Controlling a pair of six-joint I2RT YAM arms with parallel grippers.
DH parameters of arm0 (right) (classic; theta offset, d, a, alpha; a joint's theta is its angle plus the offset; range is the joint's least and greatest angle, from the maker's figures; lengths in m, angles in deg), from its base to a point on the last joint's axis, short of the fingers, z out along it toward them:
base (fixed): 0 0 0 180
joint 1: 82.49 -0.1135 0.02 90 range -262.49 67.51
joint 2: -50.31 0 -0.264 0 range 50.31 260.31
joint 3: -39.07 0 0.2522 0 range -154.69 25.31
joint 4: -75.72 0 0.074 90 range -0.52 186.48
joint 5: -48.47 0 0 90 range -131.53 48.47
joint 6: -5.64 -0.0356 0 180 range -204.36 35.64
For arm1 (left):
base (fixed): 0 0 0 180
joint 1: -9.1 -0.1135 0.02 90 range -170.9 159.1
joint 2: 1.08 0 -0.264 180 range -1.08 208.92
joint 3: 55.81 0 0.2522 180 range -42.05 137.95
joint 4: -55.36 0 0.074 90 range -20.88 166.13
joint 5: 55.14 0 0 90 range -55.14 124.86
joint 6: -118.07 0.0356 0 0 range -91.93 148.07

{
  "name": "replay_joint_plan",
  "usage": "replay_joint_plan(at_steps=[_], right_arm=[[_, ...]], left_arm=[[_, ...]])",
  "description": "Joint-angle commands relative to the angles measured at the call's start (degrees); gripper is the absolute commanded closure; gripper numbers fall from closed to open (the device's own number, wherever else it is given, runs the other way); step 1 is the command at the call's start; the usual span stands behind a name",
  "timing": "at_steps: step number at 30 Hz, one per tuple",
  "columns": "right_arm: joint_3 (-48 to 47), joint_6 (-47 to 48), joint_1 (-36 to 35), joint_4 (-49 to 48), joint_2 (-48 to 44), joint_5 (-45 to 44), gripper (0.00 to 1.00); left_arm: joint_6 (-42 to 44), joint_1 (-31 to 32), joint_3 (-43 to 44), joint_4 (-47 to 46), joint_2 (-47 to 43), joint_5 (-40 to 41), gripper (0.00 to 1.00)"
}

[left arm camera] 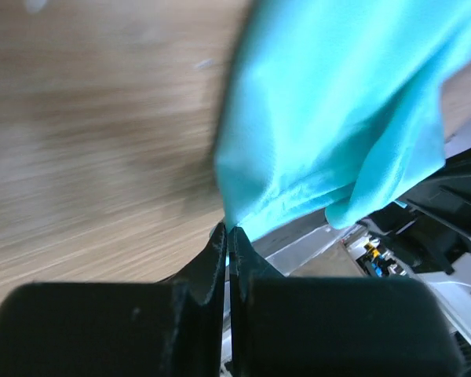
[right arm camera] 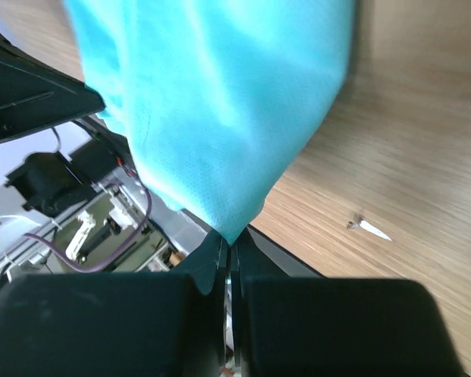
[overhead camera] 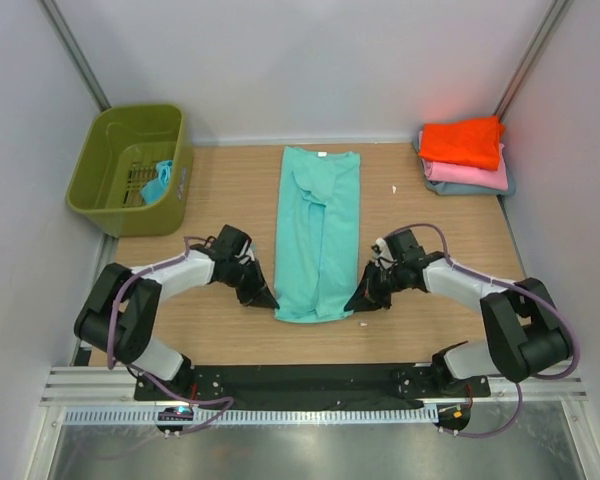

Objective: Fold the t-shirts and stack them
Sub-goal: Fold the tshirt

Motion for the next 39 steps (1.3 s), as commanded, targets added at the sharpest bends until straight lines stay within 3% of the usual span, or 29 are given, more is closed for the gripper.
replay_joint_plan(at_steps=[1, 5, 13, 23, 26, 27, 30, 34, 37, 38, 39], right_arm=[[-7.08, 7.83, 5.44, 6.87, -3.17, 0.60, 0.98], [-12.98, 11.18, 10.21, 9.25, -1.42, 1.13, 0.98], [-24.58, 11.01, 13.02, 2.14, 6.84, 1.56, 0.98], [-44.17, 14.16, 15.75, -1.21, 26.52, 0.78, 0.98], [-52.26, 16.36, 16.01, -0.77, 33.38, -3.17, 0.84], [-55.15, 16.45, 16.02, -1.64, 34.96, -3.62, 0.62], [-58.86, 17.15, 16.37, -1.30, 36.65, -4.85, 0.42], [-54.93, 18.30, 17.33, 3.00, 29.30, -5.20, 0.37], [-41.79, 15.67, 17.77, 3.72, 24.19, -0.83, 0.36], [-39.30, 14.10, 17.77, 3.37, 23.03, -0.37, 0.36], [-37.10, 13.38, 17.86, 2.84, 22.33, 0.07, 0.36]], left_arm=[[2.95, -2.44, 6.98, -0.79, -2.45, -2.97, 1.00], [3.83, -6.22, 12.95, 0.79, 0.80, -4.81, 1.00], [6.03, -8.85, 30.95, 0.01, 11.95, -4.20, 1.00], [9.02, -12.02, 49.25, -3.24, 28.74, -1.22, 1.00], [10.77, -12.55, 56.27, -5.35, 35.24, -0.08, 0.83], [12.00, -12.72, 59.51, -6.49, 37.34, 0.71, 0.70], [15.76, -12.55, 65.49, -4.94, 37.72, 5.53, 0.54], [19.57, -13.16, 64.22, 4.20, 32.12, 8.99, 0.46], [15.53, -14.66, 52.72, 5.54, 27.54, 2.06, 0.43], [14.74, -15.09, 50.51, 6.06, 26.91, 0.56, 0.35], [14.12, -15.10, 48.67, 6.42, 26.38, -1.80, 0.35]])
